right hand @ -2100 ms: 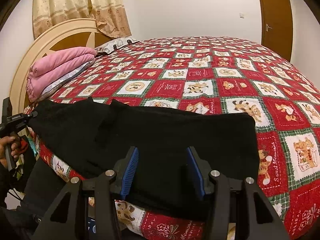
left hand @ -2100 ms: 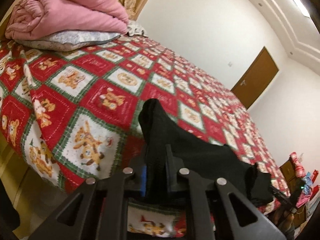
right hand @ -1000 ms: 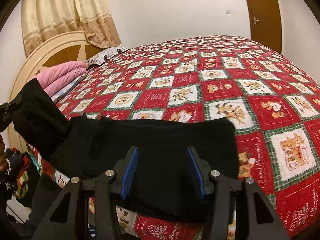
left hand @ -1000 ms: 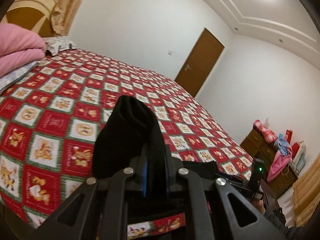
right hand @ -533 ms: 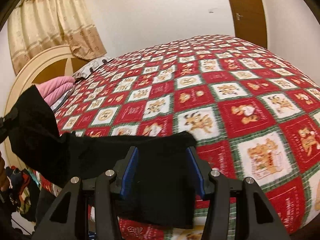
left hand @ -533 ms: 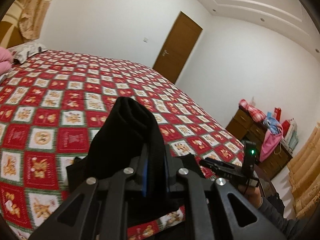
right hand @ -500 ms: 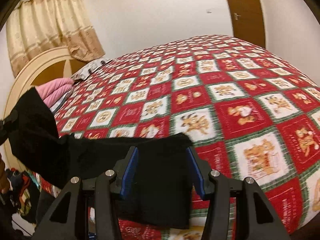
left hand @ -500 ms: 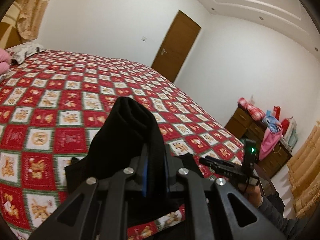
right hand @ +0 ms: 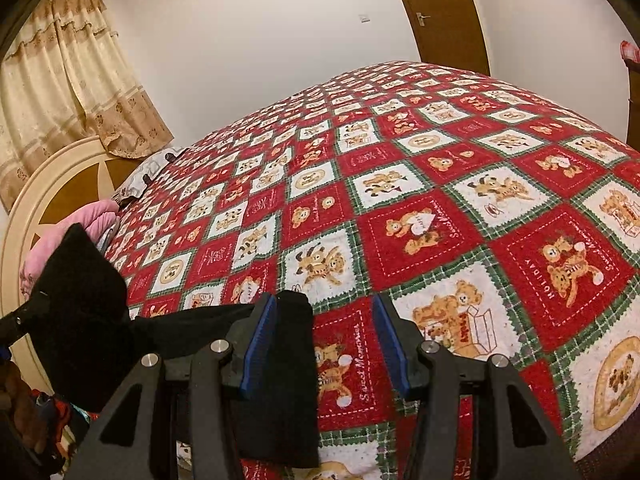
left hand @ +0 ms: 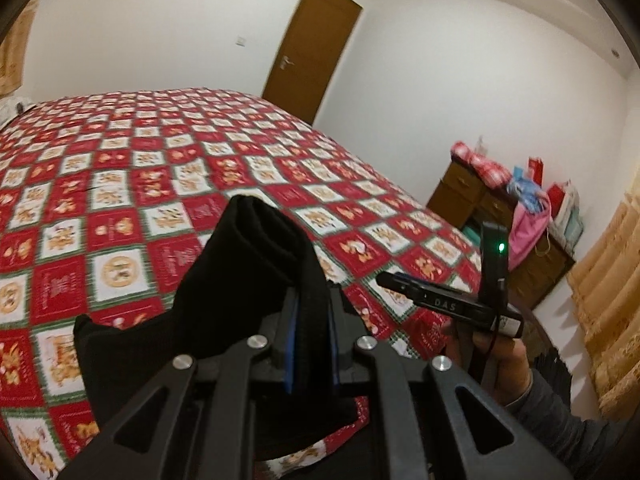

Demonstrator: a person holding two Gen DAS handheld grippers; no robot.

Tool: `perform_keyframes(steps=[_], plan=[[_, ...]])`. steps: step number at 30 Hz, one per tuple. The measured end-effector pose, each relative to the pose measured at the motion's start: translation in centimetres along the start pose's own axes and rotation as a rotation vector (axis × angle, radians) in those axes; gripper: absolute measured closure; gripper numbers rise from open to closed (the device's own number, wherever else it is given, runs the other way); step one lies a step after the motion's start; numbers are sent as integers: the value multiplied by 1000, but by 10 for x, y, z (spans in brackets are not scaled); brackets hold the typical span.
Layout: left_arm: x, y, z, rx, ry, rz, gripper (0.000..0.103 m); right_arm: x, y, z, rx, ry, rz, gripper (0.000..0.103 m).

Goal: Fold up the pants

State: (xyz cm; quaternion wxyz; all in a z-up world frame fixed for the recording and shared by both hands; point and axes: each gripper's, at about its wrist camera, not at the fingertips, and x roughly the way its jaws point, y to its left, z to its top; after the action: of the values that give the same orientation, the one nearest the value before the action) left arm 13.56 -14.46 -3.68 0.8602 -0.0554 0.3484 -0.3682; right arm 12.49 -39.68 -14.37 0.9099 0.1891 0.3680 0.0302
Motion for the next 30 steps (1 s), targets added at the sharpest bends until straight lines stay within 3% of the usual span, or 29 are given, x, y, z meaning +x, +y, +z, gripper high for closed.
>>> perform_keyframes(steps=[15,22,24,27,29,30], plan=[[96,-40,-19,125,195,10,90,11,-15,-4,50,28,6,51],[121,-53,-28,176,228,34,89,14,-19,-5,61,34,-4,51],[121,-57,-30,175,213,-1,89,13,-21,-5,70,30,-11,51],[108,-66,-33,193,180,-37,74,11,-26,-3,84,22,-24,51],[94,-68,-35,209,139,-18,50,7,-28,-1,96,13,-16,51],[82,-65,-36,206,109,-12,46,5,-27,0,97,10,-8,51]])
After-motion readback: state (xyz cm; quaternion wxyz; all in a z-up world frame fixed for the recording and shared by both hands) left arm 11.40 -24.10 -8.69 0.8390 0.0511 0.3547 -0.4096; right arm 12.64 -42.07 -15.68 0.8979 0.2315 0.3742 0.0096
